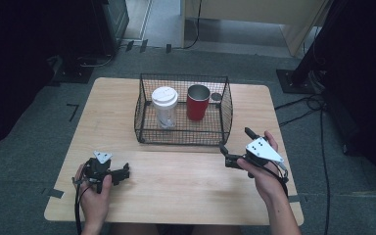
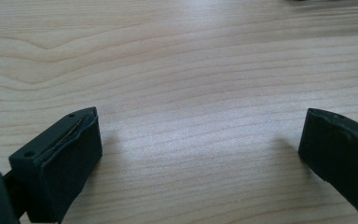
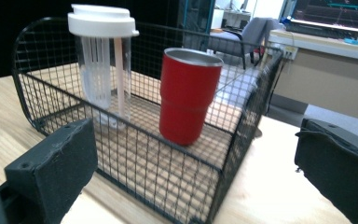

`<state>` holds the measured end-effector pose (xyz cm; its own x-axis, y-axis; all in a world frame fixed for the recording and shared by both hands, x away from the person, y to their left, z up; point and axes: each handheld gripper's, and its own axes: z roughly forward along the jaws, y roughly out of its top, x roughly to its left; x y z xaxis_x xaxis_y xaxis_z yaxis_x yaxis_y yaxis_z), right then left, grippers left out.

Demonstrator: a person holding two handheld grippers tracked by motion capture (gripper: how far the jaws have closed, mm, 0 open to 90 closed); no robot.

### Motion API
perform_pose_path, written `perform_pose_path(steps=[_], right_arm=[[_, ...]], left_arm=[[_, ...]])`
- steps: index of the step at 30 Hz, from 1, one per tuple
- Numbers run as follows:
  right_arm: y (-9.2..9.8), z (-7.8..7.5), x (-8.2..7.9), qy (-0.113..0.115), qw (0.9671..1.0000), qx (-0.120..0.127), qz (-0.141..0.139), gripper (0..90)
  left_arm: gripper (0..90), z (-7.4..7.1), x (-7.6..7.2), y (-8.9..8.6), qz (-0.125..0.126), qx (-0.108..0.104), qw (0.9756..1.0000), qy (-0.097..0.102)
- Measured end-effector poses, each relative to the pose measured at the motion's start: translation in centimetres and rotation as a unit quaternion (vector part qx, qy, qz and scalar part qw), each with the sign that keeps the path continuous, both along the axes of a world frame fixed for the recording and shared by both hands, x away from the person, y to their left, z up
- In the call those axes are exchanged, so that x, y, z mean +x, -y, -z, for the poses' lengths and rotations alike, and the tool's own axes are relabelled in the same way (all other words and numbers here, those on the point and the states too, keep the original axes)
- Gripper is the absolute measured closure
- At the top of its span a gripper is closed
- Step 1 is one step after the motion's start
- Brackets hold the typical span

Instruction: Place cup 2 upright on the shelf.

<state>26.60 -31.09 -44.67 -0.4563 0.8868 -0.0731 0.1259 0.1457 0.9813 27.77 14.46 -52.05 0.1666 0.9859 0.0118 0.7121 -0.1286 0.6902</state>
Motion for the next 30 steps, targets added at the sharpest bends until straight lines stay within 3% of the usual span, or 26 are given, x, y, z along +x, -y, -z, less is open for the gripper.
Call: perform_pose_path(steps=[15, 24, 30], right_arm=[[4.5, 4.4, -3.1, -0.035, 0.9975, -0.009, 0.060, 0.0], [7.0, 6.2, -4.9, -0.056, 0.9942, -0.008, 0.092, 0.0], [8.2, 7.4, -5.9, -0.077, 0.9909, -0.025, 0.108, 0.0]], left_arm=[[0.1, 0.0, 0.0, 0.0, 0.000, 0.000, 1.0000, 0.000], [0.1, 0.0, 0.0, 0.0, -0.001, 0.000, 1.0000, 0.001], [0.1, 0.0, 0.0, 0.0, 0.000, 0.001, 1.0000, 0.001]])
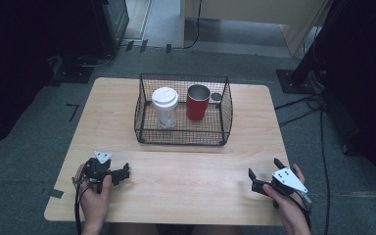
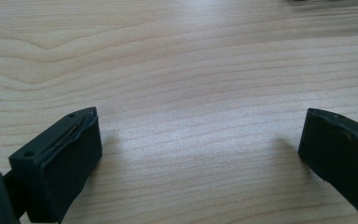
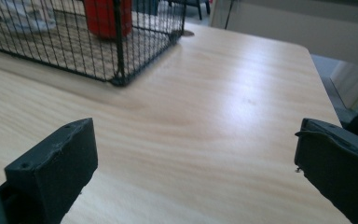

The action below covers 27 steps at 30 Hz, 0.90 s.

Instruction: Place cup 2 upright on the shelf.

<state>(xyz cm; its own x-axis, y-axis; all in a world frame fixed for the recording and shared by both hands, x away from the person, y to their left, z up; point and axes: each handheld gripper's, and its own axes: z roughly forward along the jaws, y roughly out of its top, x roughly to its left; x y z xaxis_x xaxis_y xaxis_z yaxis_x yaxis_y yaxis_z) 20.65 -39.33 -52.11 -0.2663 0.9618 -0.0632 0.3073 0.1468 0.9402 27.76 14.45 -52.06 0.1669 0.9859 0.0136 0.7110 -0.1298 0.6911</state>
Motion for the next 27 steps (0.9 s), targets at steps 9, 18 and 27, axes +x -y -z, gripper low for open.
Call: perform_pose_path(steps=[9, 18, 27], right_arm=[[1.7, 0.1, -1.1, -0.037, 0.9982, -0.040, 0.024, 0.0], [2.5, 0.4, -1.1, -0.122, 0.9886, -0.078, 0.040, 0.0], [2.9, 0.6, -0.9, -0.175, 0.9816, -0.069, 0.034, 0.0]], left_arm=[[0.1, 0.0, 0.0, 0.0, 0.000, 0.000, 1.0000, 0.000], [0.1, 0.0, 0.0, 0.0, 0.001, 0.001, 1.0000, 0.000], [0.1, 0.0, 0.0, 0.0, 0.001, 0.001, 1.0000, 0.000]])
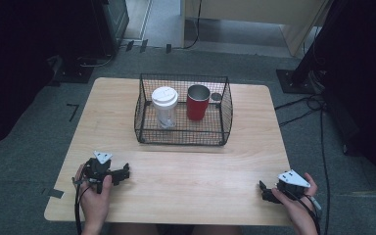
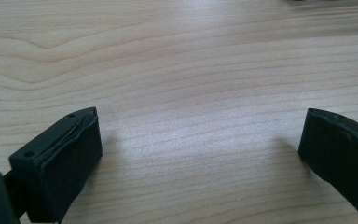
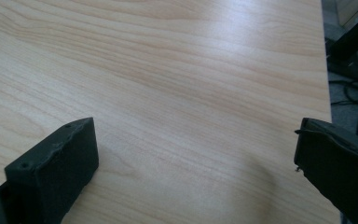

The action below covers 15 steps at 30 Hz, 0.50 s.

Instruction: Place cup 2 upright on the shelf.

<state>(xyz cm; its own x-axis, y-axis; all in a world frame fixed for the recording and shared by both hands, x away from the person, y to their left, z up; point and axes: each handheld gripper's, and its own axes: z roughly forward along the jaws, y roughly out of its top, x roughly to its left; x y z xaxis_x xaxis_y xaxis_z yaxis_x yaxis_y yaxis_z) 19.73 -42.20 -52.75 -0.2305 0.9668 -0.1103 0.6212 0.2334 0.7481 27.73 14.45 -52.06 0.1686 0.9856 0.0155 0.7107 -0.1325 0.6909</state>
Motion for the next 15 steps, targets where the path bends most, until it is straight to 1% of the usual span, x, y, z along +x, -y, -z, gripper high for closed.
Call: perform_pose_path(steps=[3, 5, 6, 8, 11, 15], right_arm=[[0.28, 0.04, 0.03, -0.022, 0.9991, 0.032, 0.015, 0.0], [0.51, 0.11, -0.08, -0.041, 0.9975, 0.057, 0.013, 0.0], [0.52, 0.13, -0.25, -0.042, 0.9972, 0.061, 0.009, 0.0], [0.45, 0.13, -0.54, -0.041, 0.9973, 0.059, 0.010, 0.0], [0.28, 0.14, -0.88, -0.043, 0.9973, 0.060, 0.003, 0.0], [0.25, 0.14, -0.95, -0.043, 0.9973, 0.060, 0.004, 0.0]], left_arm=[[0.1, 0.00, 0.00, 0.00, 0.000, 0.000, 1.0000, 0.000], [0.1, 0.00, -0.01, 0.00, 0.000, 0.000, 1.0000, 0.000], [0.1, 0.00, 0.00, 0.01, 0.000, 0.000, 1.0000, 0.000], [0.1, 0.00, -0.01, 0.01, 0.000, 0.000, 1.0000, 0.000], [0.1, 0.00, -0.02, 0.01, 0.000, 0.000, 1.0000, 0.000], [0.1, 0.01, -0.03, 0.05, 0.000, -0.001, 1.0000, 0.000]])
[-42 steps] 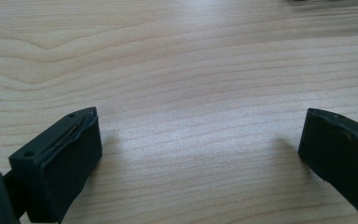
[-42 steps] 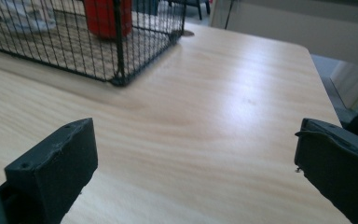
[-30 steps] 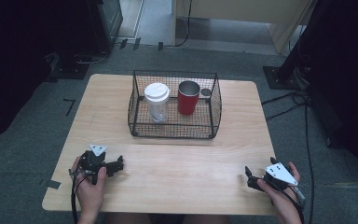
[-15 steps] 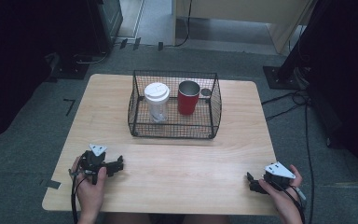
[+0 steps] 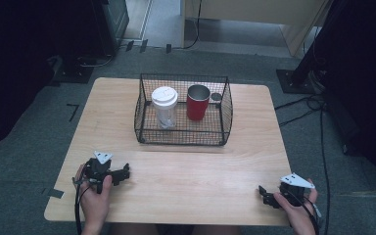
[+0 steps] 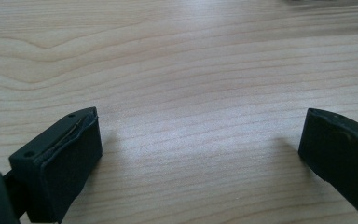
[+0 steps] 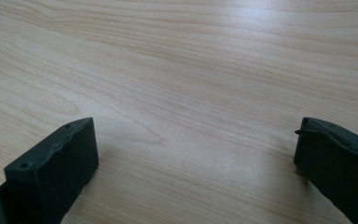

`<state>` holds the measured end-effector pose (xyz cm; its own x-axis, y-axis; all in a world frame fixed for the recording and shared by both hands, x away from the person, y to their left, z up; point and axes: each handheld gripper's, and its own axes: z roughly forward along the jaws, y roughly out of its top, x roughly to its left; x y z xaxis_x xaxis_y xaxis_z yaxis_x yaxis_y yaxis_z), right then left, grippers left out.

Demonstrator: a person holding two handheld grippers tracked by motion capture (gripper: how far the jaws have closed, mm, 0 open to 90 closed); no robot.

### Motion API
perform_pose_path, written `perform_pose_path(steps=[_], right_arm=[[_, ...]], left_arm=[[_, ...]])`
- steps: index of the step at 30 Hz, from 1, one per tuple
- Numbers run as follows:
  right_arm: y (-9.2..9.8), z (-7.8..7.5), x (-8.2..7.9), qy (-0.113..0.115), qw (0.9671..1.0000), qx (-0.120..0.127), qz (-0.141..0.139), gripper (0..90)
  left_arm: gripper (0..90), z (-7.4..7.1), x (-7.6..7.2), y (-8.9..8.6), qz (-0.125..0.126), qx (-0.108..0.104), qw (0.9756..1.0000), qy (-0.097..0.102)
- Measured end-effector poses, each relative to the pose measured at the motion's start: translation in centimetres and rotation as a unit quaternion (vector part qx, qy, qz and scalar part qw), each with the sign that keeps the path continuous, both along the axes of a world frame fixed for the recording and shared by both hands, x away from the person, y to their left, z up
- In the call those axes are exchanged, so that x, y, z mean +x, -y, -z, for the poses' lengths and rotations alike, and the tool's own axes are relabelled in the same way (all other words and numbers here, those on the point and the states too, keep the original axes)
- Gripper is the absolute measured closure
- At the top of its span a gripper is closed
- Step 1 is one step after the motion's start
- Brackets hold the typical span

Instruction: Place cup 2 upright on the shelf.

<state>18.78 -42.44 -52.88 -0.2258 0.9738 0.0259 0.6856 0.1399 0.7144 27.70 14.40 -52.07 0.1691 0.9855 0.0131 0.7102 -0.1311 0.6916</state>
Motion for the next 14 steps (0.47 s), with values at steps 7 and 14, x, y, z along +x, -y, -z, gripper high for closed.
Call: perform_pose_path(steps=[7, 14], right_arm=[[-0.25, 0.00, 0.28, 0.000, 0.9997, 0.000, 0.026, 0.0], [-0.83, -0.01, 0.99, 0.000, 0.9986, 0.000, 0.054, 0.0]], left_arm=[[0.1, -0.02, -0.08, 0.01, 0.000, 0.001, 1.0000, -0.001], [0.1, -0.01, -0.20, 0.03, -0.001, 0.000, 1.0000, -0.001]])
